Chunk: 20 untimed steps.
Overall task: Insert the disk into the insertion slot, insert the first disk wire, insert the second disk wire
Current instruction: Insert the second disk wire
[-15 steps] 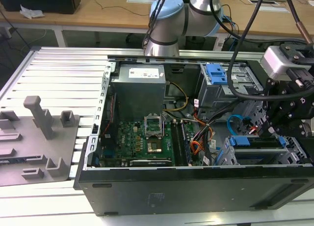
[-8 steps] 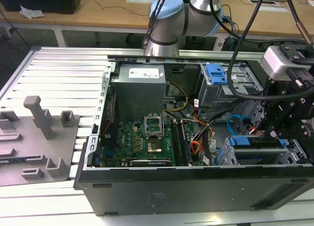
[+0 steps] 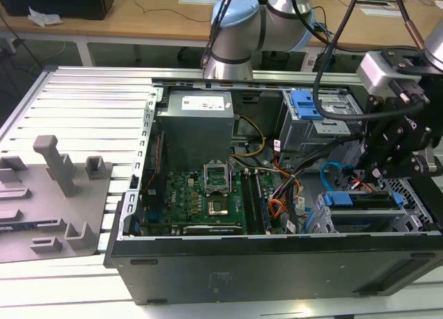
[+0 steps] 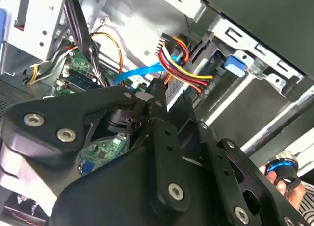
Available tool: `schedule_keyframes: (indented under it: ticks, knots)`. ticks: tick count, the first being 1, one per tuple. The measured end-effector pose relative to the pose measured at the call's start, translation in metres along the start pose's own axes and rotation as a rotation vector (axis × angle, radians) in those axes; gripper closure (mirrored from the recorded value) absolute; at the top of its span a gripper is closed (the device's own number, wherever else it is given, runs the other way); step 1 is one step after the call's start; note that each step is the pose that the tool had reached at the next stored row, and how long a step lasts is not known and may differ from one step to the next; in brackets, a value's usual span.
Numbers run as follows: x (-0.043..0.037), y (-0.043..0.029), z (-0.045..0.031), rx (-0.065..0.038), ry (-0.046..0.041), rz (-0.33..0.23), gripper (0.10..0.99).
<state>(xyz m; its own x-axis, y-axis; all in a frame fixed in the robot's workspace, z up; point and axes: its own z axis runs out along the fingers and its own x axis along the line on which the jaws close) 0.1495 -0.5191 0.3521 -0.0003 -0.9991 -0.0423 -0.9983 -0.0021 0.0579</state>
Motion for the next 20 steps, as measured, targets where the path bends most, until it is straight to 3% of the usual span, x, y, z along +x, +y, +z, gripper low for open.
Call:
schedule_keyframes:
  ticks: [1, 2, 5, 10, 14, 17, 18, 20]
  knots:
    - [-0.0008, 0.0003, -0.006, 0.001, 0.0068, 0.0, 0.784]
    - [-0.0011, 0.0012, -0.0084, 0.001, 0.0084, -0.001, 0.784]
    - [-0.0021, 0.0054, -0.0083, 0.001, 0.0092, -0.006, 0.784]
    - [-0.0031, 0.0221, -0.0072, 0.0, 0.0108, -0.014, 0.784]
    - [-0.003, 0.0312, -0.0047, 0.0, 0.0289, -0.025, 0.784]
    - [-0.003, 0.0312, -0.0048, 0.0, 0.0299, -0.026, 0.784]
    - [-0.003, 0.0312, -0.0048, 0.0, 0.0298, -0.026, 0.8]
    - [-0.003, 0.0312, -0.0048, 0.0, 0.0299, -0.026, 0.925]
